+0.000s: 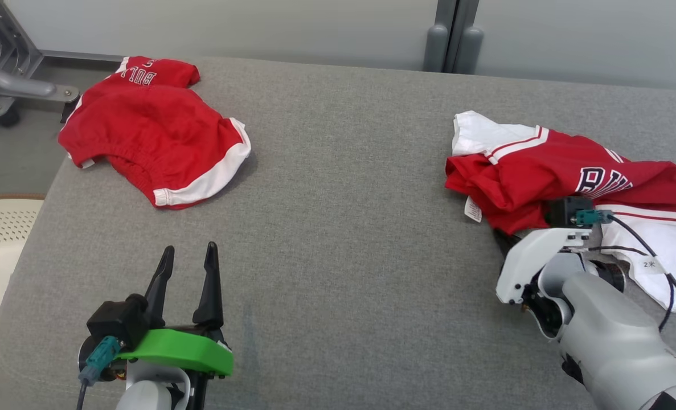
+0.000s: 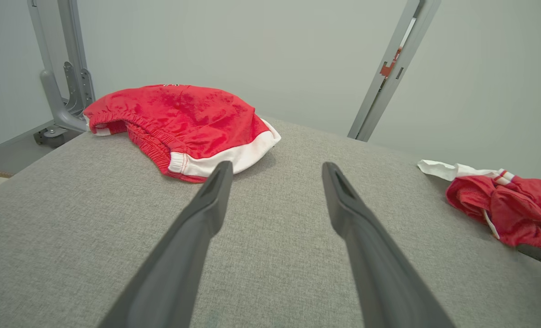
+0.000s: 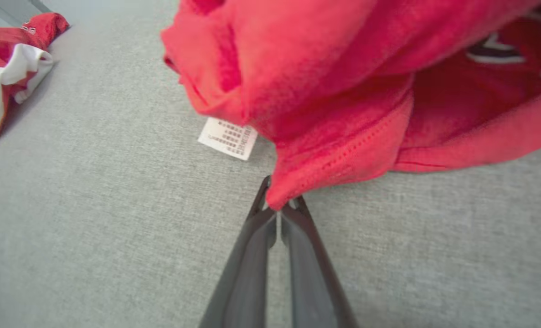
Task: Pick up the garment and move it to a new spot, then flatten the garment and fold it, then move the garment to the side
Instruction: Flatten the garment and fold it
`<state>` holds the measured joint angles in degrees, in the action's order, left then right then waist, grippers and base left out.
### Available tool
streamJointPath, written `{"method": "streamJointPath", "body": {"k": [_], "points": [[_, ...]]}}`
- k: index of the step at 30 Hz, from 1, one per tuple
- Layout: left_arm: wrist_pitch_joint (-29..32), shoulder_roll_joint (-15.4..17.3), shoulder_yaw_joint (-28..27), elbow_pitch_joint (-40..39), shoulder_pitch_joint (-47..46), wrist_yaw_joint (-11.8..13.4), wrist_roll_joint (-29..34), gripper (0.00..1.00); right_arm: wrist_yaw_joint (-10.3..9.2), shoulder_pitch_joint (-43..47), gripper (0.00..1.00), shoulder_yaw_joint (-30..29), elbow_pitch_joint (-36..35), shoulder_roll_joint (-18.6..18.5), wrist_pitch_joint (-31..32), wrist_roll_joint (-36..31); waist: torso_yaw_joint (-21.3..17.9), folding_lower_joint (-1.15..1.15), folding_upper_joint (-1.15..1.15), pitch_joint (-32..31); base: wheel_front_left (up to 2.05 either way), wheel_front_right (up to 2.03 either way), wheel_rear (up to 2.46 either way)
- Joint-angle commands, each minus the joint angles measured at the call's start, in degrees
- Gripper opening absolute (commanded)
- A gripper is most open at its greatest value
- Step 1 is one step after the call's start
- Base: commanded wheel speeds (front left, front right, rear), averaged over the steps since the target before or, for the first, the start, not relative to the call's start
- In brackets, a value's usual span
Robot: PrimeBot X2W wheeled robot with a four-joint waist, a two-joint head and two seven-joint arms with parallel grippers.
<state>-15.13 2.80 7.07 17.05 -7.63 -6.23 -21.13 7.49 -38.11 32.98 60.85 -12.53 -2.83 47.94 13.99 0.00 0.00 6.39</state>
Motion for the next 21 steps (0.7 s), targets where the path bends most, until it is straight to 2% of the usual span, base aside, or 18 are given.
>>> {"method": "streamJointPath", "body": {"k": [1,6,12,16,21], "points": [[0.0,0.2,-0.3,0.1,0.5,-0.1,0.2,1.00,0.00,0.0,0.00,1.0,-1.6,0.5,-0.8,0.3,-0.2,0.00,0.00,-0.5,0.00,0.00,0.00],[0.0,0.2,-0.2,0.2,0.9,-0.1,0.2,1.00,0.00,-1.3,0.00,5.1,-10.1,1.4,-1.7,1.4,-0.4,0.00,0.00,-1.4,0.00,0.00,0.00],[0.0,0.2,0.5,0.1,1.2,-0.1,-0.6,1.00,0.00,-3.9,0.00,9.9,-19.9,1.4,0.5,3.9,1.0,0.00,0.00,-1.8,0.00,0.00,0.00],[0.0,0.2,1.4,0.1,0.8,0.3,-1.6,1.00,0.00,-7.3,0.00,12.7,-22.4,2.3,2.9,5.3,3.3,0.00,0.00,-1.0,0.00,0.00,0.00],[0.0,0.2,3.0,0.2,0.0,0.7,-2.9,1.00,0.00,-11.2,0.00,16.5,-21.5,5.0,5.9,7.5,7.1,0.00,0.00,0.6,0.00,0.00,0.00]]}}
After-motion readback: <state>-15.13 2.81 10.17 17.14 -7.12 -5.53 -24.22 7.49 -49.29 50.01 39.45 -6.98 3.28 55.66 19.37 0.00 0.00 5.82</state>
